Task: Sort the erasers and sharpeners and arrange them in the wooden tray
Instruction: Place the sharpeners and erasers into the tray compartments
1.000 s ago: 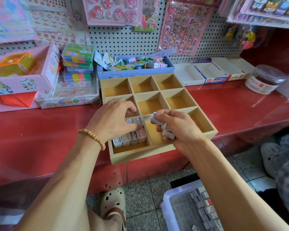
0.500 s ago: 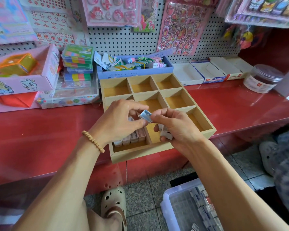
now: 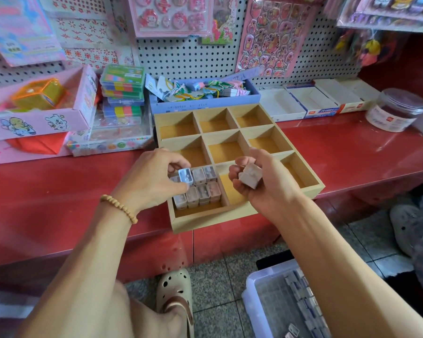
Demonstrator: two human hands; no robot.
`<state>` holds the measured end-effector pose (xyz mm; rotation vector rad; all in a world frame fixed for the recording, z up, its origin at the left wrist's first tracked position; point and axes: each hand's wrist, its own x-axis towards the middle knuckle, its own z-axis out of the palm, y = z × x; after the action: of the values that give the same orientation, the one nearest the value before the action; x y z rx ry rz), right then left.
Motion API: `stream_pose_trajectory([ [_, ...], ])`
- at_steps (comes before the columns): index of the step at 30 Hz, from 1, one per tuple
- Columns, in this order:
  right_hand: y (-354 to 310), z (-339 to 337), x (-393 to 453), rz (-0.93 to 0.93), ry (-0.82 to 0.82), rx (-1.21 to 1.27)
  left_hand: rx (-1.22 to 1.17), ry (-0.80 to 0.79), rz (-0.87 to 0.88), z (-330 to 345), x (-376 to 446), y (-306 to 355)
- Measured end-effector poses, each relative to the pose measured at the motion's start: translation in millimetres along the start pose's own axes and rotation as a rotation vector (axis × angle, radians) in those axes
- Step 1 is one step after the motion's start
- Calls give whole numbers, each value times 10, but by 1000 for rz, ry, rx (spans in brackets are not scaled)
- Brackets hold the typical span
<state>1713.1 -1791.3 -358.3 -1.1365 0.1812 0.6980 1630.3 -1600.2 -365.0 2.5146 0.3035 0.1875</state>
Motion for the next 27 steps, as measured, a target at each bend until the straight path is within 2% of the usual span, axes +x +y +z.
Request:
stream_pose_trajectory([
  [7, 50, 19, 46, -11, 5, 131, 70, -53, 9, 29, 57, -2],
  [17, 69, 23, 36, -14, 34, 75, 129, -94, 21, 31, 100, 35],
  [22, 85, 93, 35, 10, 22, 201, -94, 137, 112, 60, -17, 202],
  [27, 132, 200, 24, 54, -66, 293, -131, 167, 205, 285, -67, 466],
])
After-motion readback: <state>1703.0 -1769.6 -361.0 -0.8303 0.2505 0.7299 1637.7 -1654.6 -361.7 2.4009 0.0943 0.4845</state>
